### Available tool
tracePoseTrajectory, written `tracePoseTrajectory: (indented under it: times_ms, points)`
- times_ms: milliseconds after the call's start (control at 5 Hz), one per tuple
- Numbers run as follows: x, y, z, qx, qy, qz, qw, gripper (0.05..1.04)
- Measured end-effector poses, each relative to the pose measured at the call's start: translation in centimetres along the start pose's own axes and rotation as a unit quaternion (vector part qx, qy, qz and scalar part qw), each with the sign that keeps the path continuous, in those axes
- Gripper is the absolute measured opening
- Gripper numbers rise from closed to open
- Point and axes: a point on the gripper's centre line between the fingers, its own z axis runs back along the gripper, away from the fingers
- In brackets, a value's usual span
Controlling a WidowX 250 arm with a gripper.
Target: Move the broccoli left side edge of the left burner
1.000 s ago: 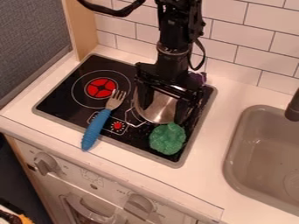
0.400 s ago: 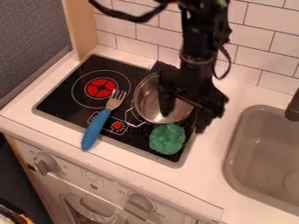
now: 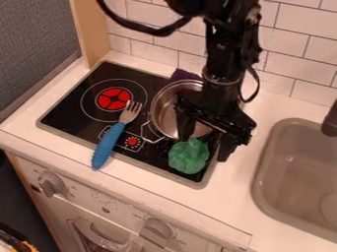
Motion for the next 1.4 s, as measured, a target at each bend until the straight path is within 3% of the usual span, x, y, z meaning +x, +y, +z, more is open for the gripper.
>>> tracePoseTrajectory:
  times_ms: [400, 800, 1200, 1400]
  points:
    - [-0.8, -0.3, -0.5, 0.008, 0.011, -0.008, 0.9999, 0.948]
    - [-0.7, 0.0, -0.5, 0.005, 0.008, -0.003, 0.9999, 0.37]
    - [-0.7, 0.3, -0.1, -0.009, 0.015, -0.009, 0.9998, 0.321]
    - [0.5, 1.1, 3.3, -0.016, -0.025, -0.013, 0.9995, 0.321]
